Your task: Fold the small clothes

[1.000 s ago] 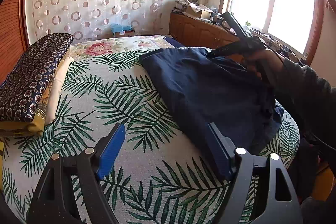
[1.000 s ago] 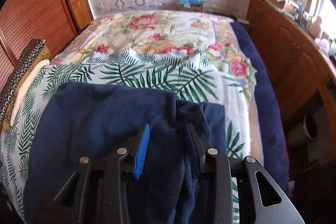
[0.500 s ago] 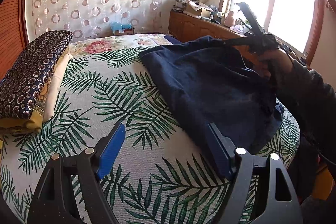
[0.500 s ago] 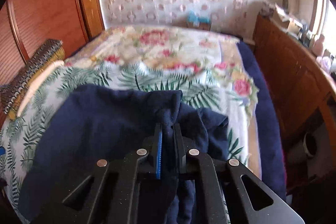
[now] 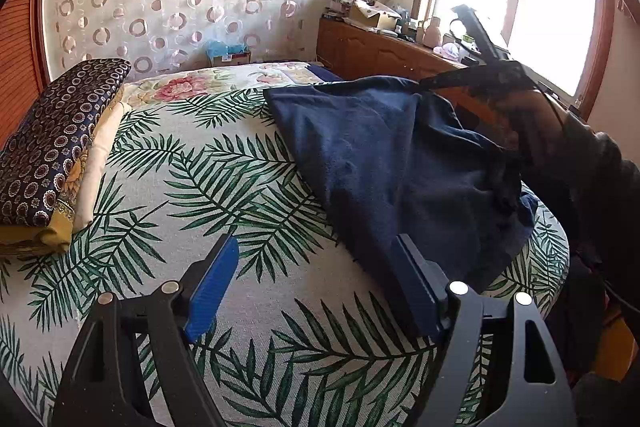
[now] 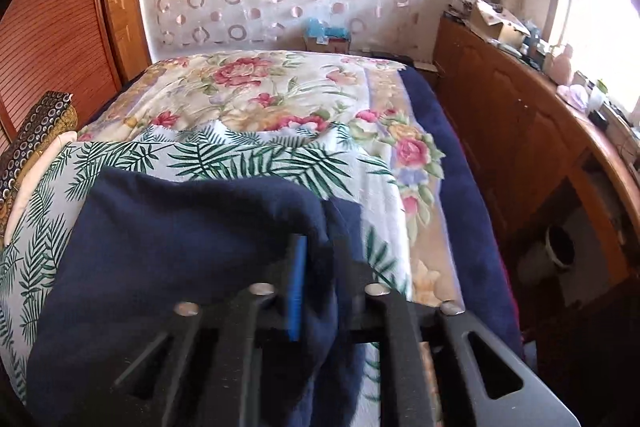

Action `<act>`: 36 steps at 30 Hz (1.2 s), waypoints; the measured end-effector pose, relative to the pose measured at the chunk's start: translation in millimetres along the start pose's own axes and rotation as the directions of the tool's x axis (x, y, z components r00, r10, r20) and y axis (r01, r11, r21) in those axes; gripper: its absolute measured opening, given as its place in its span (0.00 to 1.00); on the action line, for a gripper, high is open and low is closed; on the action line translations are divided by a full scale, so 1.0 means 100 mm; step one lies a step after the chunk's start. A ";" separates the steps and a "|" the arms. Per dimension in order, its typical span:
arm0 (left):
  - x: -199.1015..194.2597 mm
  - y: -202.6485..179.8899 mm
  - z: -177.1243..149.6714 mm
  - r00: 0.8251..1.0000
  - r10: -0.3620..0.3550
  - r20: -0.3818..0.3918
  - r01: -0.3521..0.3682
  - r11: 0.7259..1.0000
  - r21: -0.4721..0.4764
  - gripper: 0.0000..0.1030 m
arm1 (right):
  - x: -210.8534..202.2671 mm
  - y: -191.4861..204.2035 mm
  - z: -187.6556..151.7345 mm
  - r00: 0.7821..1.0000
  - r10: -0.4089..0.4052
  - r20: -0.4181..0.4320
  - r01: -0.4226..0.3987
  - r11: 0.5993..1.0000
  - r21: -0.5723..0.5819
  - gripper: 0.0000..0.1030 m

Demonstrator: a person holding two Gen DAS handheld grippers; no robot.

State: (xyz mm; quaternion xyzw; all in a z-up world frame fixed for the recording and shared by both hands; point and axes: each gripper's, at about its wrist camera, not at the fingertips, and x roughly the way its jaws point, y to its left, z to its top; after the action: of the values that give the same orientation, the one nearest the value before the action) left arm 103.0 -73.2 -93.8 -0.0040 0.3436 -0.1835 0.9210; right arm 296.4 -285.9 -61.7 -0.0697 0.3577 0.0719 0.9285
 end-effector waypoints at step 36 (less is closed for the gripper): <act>0.01 -0.22 -0.01 0.999 -0.039 -0.007 0.039 0.999 0.037 0.77 | -1.30 0.59 -1.56 0.992 0.128 0.009 -0.127 0.992 -0.021 0.10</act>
State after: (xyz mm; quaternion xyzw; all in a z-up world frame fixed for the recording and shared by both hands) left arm 95.3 -93.3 -92.4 0.0072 0.3428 -0.2079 0.9161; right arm 88.5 -267.5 -93.3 -0.0558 0.3560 0.1351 0.9230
